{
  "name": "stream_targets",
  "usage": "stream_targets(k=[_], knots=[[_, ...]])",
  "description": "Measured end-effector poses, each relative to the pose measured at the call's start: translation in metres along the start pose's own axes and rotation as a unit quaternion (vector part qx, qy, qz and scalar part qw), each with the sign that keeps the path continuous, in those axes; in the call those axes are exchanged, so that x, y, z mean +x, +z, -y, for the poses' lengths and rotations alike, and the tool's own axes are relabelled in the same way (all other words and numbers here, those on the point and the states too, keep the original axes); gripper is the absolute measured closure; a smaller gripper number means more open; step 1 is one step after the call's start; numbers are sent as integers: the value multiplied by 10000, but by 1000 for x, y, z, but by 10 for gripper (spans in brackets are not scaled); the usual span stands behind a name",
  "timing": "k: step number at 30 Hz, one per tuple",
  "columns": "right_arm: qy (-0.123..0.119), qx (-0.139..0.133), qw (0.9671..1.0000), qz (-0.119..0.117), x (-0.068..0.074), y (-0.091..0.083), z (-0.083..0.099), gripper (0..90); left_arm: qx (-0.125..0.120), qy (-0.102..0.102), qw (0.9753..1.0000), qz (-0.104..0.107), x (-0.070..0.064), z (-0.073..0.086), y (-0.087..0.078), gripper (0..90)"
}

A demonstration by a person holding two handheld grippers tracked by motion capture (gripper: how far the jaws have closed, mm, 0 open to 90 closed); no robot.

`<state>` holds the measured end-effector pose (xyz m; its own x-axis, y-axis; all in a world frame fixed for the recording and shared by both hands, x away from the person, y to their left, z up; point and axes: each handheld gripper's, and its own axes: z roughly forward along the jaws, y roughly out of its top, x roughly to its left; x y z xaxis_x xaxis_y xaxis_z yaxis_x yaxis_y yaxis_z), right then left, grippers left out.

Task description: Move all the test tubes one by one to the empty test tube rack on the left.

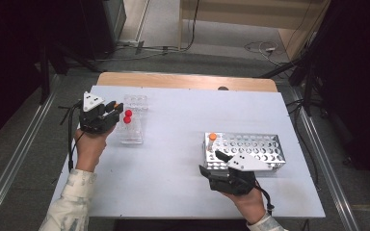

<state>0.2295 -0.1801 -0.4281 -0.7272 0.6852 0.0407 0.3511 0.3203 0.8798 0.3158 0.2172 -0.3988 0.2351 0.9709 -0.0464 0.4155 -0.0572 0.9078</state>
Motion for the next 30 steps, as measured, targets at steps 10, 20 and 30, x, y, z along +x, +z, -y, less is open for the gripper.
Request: stream_targets(k=[10, 20, 30], knots=[[3, -5, 10000, 47, 0, 0, 0, 277, 9, -84, 9999, 120, -1, 0, -3, 619], [200, 0, 9986, 498, -20, 9, 4, 305, -173, -574, 9978, 277, 1, -5, -17, 308], [255, -4, 9959, 864, -33, 28, 5, 404, -262, -640, 9964, 484, -10, -9, -27, 223]])
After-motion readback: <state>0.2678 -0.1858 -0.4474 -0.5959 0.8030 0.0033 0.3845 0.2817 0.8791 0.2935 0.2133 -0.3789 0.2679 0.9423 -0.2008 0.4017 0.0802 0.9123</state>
